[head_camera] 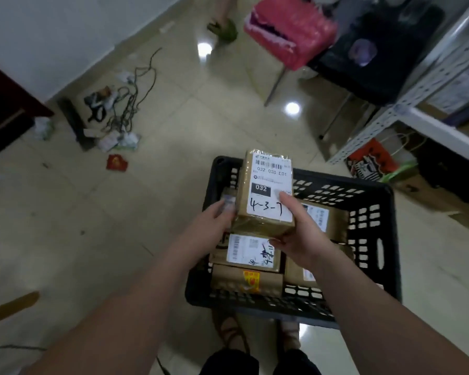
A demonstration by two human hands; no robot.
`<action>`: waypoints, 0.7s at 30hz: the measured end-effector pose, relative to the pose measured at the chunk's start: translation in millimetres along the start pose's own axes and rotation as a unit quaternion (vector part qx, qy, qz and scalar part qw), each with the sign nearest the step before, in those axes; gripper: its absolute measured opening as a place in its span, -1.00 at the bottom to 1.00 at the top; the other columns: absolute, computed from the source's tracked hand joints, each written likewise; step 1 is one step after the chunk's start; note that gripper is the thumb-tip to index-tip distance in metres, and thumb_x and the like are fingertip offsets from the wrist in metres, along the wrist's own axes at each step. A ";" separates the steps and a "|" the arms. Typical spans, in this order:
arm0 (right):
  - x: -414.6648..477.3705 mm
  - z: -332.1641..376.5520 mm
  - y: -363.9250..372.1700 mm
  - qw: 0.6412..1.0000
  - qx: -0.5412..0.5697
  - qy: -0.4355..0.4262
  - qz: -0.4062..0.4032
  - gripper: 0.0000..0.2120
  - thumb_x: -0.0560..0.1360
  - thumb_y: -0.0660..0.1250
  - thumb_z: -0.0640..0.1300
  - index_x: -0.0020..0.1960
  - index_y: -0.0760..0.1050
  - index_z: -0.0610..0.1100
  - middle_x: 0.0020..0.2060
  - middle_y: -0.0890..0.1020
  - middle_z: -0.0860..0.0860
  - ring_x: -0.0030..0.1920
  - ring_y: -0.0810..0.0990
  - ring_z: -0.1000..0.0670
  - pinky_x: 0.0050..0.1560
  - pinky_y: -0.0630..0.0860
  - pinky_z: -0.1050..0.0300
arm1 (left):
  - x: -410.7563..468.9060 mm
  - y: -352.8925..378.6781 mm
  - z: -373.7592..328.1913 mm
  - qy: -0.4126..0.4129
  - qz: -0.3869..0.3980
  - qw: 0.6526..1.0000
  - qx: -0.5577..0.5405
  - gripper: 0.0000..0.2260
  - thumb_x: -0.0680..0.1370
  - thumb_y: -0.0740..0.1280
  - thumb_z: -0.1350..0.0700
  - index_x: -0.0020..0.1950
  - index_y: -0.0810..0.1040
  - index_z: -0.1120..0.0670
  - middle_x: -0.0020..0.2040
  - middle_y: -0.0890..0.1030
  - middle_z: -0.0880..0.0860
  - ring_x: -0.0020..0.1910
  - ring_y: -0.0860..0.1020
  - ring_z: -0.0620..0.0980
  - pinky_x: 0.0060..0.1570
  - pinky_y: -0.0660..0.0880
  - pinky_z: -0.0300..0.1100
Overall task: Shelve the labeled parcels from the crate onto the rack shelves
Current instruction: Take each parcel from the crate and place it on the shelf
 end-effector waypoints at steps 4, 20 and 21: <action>-59.7 40.1 -4.1 0.997 0.037 -0.064 0.028 -0.56 0.49 0.24 0.27 0.23 0.56 0.05 0.10 0.69 0.03 0.01 0.63 0.04 -0.01 0.42 0.08 | -44.7 25.6 -72.7 0.040 0.037 0.992 -0.114 -0.58 0.48 0.14 -0.36 0.27 0.44 -0.27 0.14 0.58 -0.15 0.08 0.57 -0.10 0.13 0.51 -0.01; -310.6 85.1 -177.6 0.965 -0.020 -0.258 -0.037 -0.48 0.50 -0.01 0.38 0.19 0.55 0.15 0.03 0.71 0.10 0.00 0.67 0.11 -0.03 0.42 0.08 | -229.6 218.0 -194.4 0.157 0.062 0.968 -0.185 -0.42 0.37 0.30 -0.30 0.34 0.46 -0.10 0.07 0.65 -0.10 0.10 0.58 -0.05 0.19 0.49 0.05; -325.0 81.2 -193.0 0.964 -0.017 -0.262 -0.049 -0.50 0.51 -0.02 0.37 0.14 0.56 0.17 0.02 0.72 0.13 0.03 0.65 0.11 -0.02 0.42 0.06 | -239.2 233.9 -198.3 0.165 0.069 0.967 -0.179 -0.39 0.35 0.31 -0.31 0.36 0.44 -0.11 0.10 0.65 -0.10 0.12 0.57 -0.03 0.21 0.48 0.06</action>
Point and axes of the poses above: each hand's wrist, its own x-axis towards the middle knuckle, its own y-axis out of the palm, z = x × y, the point moved 9 cm from there along x, towards the middle knuckle
